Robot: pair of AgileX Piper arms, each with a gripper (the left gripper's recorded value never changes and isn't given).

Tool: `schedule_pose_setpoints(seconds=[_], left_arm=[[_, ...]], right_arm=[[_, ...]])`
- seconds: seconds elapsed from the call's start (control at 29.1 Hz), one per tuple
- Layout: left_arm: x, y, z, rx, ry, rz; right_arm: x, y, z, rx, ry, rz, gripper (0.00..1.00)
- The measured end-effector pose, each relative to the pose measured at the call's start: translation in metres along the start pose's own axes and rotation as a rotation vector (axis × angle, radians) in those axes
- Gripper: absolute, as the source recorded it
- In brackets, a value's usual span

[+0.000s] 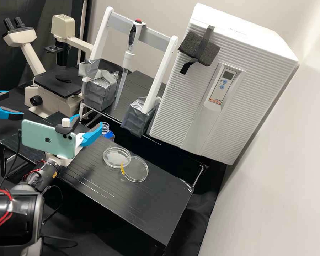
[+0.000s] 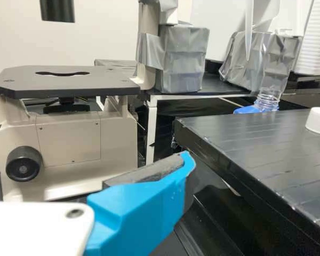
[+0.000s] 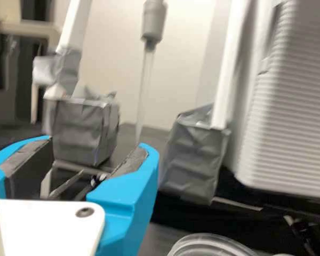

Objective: Open the bottle

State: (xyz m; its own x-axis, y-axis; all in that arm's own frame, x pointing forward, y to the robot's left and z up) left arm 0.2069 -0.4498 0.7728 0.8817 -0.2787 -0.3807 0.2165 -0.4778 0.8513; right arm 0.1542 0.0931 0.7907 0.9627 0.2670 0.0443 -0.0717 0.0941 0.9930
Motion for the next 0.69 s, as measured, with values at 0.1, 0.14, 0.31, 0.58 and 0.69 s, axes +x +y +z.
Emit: schedule_pose_setpoints(seconds=[0.1,0.14,0.31,0.58,0.69], left_arm=[[0.0000,0.0001,-0.0001,-0.001,0.002,0.001],[0.0000,0.0002,-0.0003,-0.002,0.003,0.002],[-0.0008,0.0024,-0.0018,0.008,0.036,0.027],[-0.0063,0.0076,0.0053,0.101,0.048,0.071],[-0.0070,0.0084,0.0036,0.101,0.057,0.075]], right_arm=[[-0.0047,0.0062,0.0008,0.019,0.014,0.041,1.00],[-0.0060,0.0066,0.0029,0.030,0.017,0.042,1.00],[-0.0075,0.0088,0.0069,0.072,0.011,0.054,1.00],[-0.0075,0.0082,0.0053,0.071,0.028,0.048,1.00],[-0.0075,0.0082,0.0053,0.071,0.028,0.048,1.00]])
